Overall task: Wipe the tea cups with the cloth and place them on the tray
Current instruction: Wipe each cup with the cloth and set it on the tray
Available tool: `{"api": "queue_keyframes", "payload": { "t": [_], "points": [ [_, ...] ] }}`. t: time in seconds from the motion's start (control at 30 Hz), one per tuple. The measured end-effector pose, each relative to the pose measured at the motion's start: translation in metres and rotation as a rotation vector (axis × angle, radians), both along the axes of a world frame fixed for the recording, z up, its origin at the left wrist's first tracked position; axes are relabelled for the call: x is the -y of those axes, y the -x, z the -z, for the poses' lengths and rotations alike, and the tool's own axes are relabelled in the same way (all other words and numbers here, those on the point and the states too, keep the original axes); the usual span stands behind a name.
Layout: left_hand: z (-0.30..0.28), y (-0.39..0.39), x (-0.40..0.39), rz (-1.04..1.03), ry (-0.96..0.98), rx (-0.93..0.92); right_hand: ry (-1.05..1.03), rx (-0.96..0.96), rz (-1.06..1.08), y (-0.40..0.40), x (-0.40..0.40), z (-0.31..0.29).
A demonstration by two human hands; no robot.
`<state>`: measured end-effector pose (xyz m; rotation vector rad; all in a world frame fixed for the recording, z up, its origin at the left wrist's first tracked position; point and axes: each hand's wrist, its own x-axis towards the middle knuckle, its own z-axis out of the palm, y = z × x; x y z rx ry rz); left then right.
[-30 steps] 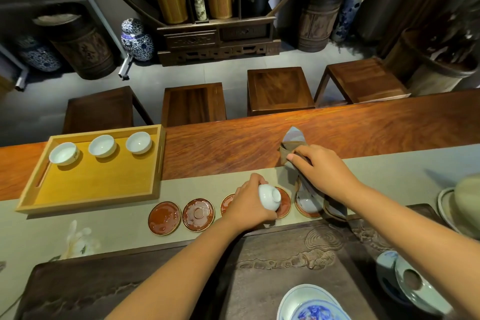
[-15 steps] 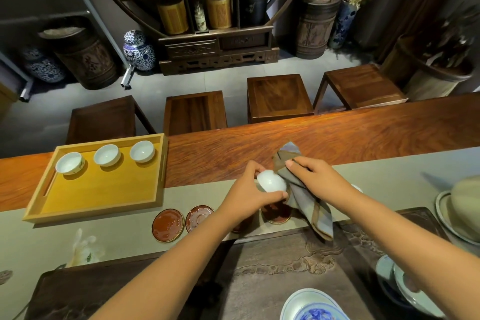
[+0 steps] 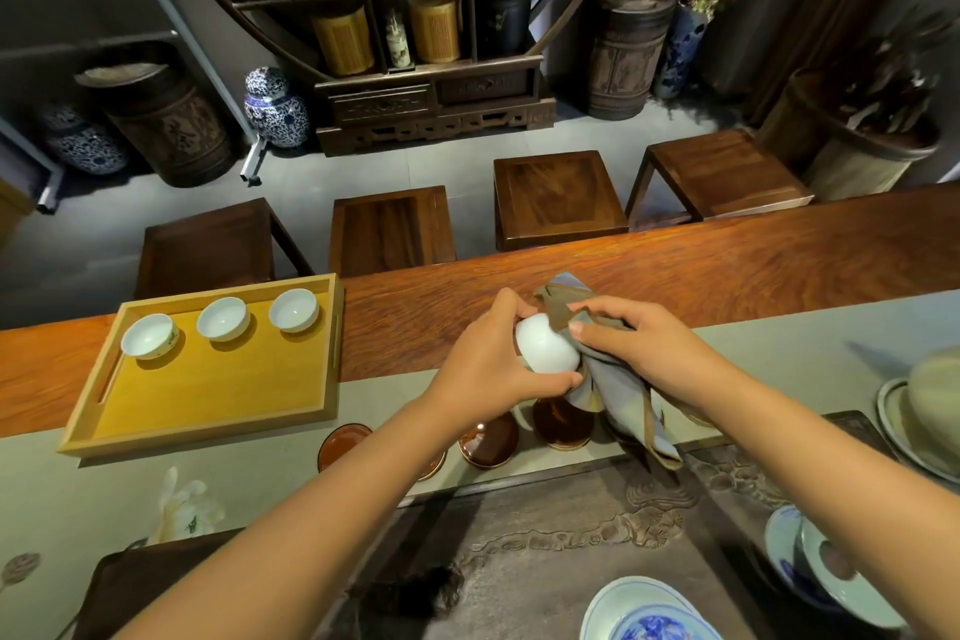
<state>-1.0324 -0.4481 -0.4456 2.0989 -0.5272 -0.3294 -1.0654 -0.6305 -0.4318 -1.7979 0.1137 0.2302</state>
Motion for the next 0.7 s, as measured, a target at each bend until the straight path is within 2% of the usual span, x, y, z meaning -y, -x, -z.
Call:
{"api": "queue_keyframes", "payload": {
  "t": [0.43, 0.53, 0.63, 0.7],
  "points": [
    [-0.005, 0.000, -0.006, -0.014, 0.064, -0.012, 0.255, 0.147, 0.129, 0.000, -0.003, -0.009],
    [-0.008, -0.002, -0.010, -0.022, 0.060, -0.026, 0.227, 0.190, 0.193, 0.000, 0.001, -0.018],
    [-0.010, -0.003, -0.012, -0.019, 0.023, -0.046, 0.178, 0.230, 0.086, 0.003, -0.006, -0.030],
    [-0.013, -0.004, -0.010, -0.006, 0.013, -0.048, 0.242, 0.239, -0.043, 0.005, -0.017, -0.032]
  ]
}}
